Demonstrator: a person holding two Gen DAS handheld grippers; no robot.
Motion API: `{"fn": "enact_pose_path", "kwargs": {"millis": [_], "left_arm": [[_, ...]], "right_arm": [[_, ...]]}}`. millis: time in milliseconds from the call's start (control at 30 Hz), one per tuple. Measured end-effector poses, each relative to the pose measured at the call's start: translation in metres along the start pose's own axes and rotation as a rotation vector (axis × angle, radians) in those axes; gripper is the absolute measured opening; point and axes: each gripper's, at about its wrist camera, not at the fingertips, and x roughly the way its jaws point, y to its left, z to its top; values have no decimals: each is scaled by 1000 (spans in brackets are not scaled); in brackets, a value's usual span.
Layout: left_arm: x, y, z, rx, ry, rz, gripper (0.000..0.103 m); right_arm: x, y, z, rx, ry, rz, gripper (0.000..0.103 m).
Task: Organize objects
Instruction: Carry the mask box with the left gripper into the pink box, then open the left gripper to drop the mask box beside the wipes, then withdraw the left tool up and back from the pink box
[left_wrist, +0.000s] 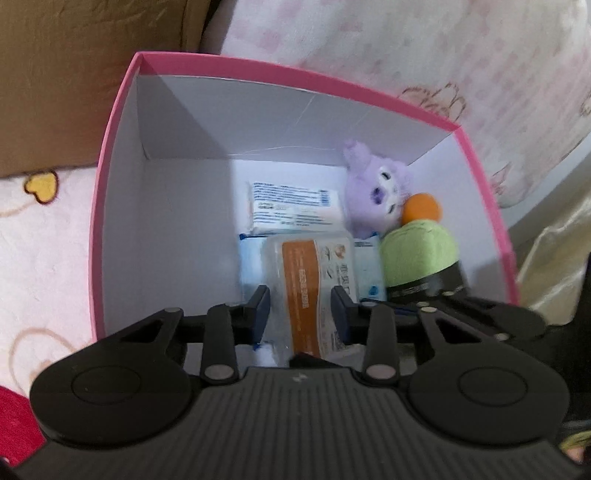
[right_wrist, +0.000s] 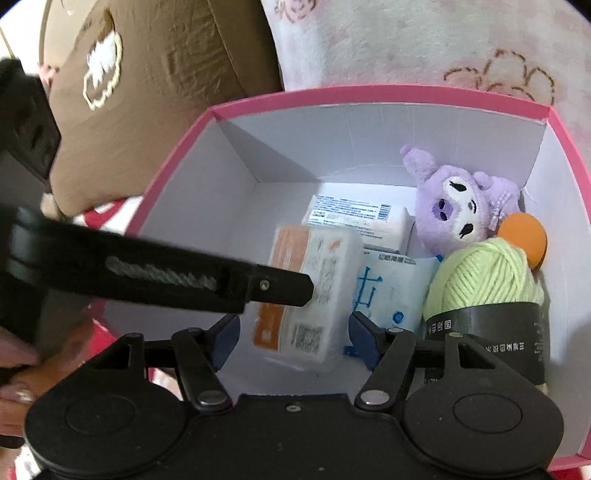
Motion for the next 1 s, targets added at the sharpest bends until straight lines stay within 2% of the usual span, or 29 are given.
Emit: {"fn": "enact_pose_path", "kwargs": {"millis": [33, 167, 267, 533, 667, 833, 1000], "left_arm": [[0, -1, -1, 0, -7, 2, 35], [-2, 1, -2, -19, -24, 9, 35], [-3, -3, -3, -18, -38, 24, 35], [-8, -4, -4, -25, -40, 28, 35], [-17, 0, -6, -49, -41, 17, 35], [-42, -7, -9, -18, -85, 55, 37], [-71, -18, -13, 10, -110, 100, 43]], "right_arm": [[-1, -2, -1, 13, -3, 14, 69], [2, -3, 0, 0, -16, -19, 53], [4, -5, 1, 6, -23, -22, 46], [6, -6, -1, 8, -32, -33, 46], [-6, 0, -2, -5, -55, -58, 46], [-29, 10, 0, -33, -62, -81, 46], [-57, 19, 1, -54, -74, -109, 47]]}}
